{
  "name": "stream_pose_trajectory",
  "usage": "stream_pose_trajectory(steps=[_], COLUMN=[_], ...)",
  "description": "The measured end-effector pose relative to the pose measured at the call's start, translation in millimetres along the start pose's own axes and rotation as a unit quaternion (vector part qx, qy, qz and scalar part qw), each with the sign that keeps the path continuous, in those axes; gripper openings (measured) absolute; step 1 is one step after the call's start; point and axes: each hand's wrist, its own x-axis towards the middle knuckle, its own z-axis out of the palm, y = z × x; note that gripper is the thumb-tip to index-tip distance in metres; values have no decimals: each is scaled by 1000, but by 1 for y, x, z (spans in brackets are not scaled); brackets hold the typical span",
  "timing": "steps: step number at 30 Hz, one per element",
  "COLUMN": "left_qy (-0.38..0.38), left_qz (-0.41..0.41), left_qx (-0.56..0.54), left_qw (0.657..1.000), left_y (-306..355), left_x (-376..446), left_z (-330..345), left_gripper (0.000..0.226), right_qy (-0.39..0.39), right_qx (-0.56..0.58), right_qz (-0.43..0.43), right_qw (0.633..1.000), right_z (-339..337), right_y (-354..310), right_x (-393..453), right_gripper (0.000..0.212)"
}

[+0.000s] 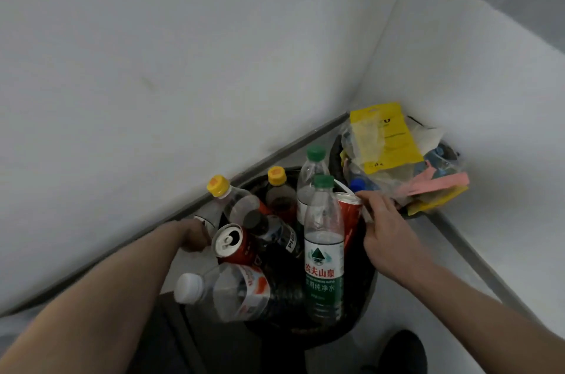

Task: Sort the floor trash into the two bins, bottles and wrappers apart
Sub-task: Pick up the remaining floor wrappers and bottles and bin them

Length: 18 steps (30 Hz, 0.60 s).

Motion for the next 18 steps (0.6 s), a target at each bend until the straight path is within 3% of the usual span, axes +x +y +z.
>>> stream_pose_trajectory(steps=[5, 10, 14, 18], left_qy=[15, 152, 266, 342], left_qz=[21, 26, 29, 135], left_qx=[31, -29, -124, -263], left_qw=[999, 988, 956, 892], left_y=[11, -4, -8, 36], left_x=[-118, -237, -322, -384], left_z=[-53, -77, -69, -42], left_gripper=[35, 38, 42, 24], right_qy=[-15, 23, 51, 69], right_qx=[11, 120, 182, 225], right_qz=[82, 113, 119, 103], right_qw=[996, 986, 975, 967], right_z=[-33, -70, -85, -99], right_y=[-21, -67, -88, -95], right_x=[-31, -89, -143, -189], right_gripper=[53, 66, 67, 61])
